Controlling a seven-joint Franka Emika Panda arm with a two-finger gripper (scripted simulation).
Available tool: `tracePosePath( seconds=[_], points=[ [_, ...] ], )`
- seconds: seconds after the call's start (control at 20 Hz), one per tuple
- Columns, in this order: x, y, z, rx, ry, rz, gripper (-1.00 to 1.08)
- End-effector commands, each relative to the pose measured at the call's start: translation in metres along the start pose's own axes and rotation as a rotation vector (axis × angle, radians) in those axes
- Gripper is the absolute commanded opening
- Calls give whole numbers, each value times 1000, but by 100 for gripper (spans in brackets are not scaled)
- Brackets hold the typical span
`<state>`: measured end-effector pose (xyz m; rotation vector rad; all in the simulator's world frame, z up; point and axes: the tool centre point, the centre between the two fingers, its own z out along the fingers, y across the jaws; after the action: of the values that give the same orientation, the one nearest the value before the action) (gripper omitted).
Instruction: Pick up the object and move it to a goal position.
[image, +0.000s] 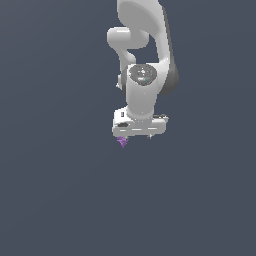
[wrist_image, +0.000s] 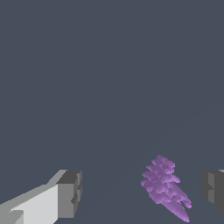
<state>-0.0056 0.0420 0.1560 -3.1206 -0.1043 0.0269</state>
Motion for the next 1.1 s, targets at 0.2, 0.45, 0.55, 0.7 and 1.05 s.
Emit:
tracePosePath(
  seconds=[0.2, 0.45, 0.55, 0.7, 1.05],
  points=[
    [2, 7, -3, -6, 6, -5, 100],
    [5, 20, -10, -18, 19, -24, 100],
    [6, 20, -11, -18, 19, -26, 100],
    [5, 20, -9, -17, 18, -19, 100],
    [-5, 28, 4, -15, 18, 64, 100]
  ],
)
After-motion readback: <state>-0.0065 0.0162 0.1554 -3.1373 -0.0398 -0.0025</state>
